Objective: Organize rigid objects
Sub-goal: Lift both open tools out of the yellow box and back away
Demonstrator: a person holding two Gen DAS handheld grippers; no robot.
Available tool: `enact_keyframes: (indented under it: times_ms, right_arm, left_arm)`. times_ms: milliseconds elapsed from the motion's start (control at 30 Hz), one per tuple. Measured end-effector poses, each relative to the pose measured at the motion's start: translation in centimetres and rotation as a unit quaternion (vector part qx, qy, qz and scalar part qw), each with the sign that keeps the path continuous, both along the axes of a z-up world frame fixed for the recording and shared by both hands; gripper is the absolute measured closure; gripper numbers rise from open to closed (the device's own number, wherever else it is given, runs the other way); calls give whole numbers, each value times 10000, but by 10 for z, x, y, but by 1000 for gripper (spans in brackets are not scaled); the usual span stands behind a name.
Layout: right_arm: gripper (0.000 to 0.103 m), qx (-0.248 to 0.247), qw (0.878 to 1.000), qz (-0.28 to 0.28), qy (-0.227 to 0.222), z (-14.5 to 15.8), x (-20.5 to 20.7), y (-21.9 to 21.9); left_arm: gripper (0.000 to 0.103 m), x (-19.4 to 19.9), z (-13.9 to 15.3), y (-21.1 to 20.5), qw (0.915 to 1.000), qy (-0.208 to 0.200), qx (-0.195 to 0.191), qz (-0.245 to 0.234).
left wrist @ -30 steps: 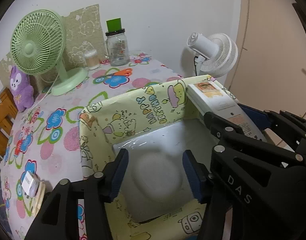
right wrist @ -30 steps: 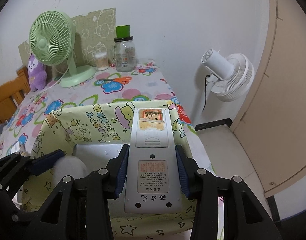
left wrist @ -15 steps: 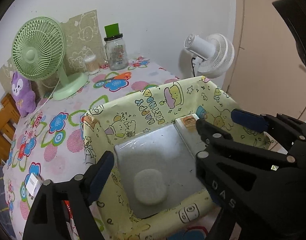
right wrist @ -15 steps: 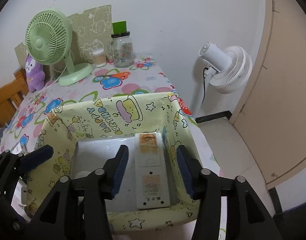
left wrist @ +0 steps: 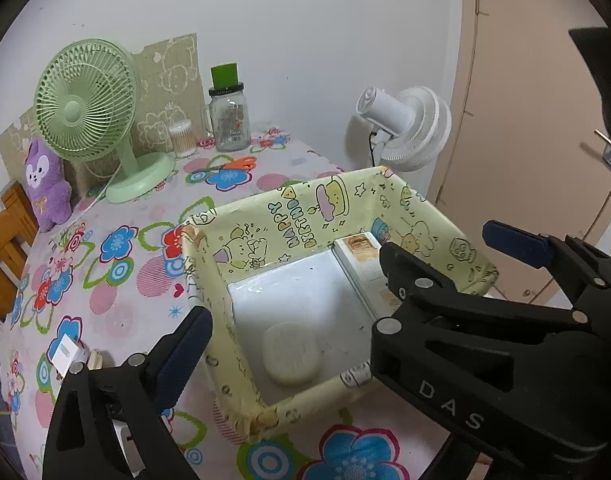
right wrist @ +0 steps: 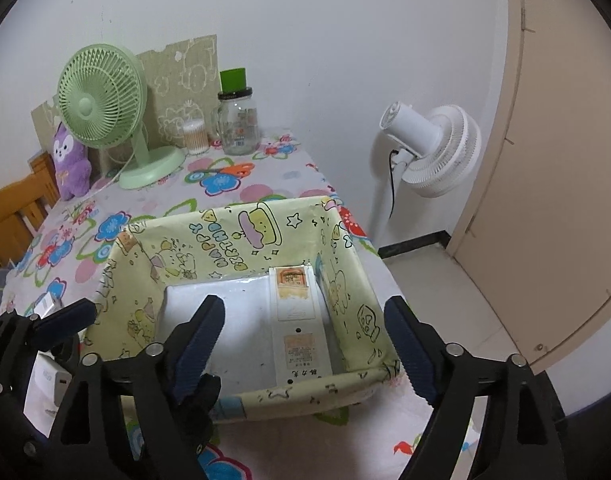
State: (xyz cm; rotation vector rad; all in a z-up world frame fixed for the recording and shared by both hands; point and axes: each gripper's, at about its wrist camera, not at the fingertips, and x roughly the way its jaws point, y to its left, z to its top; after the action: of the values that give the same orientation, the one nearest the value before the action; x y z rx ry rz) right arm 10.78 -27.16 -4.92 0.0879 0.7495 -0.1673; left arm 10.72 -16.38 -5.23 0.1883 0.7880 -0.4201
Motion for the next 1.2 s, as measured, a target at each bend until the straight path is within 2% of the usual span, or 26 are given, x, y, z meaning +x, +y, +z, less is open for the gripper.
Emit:
enact_keyframes:
  times_ms: [367,900,1200]
  right_arm:
    - [8,-63,9993,128,-336,16,-22,27]
    - [7,-156,9977,420,-506,23,-45,72]
    - [7,-35,9964,675,-507,22,-56,97]
  left_arm:
    - [1,-23,15,31,9994,-278,-119,181]
    - [0,-47,19,72,9980,-431,-117,448]
    - [0,-57,16,93,9977,-413,-166,508]
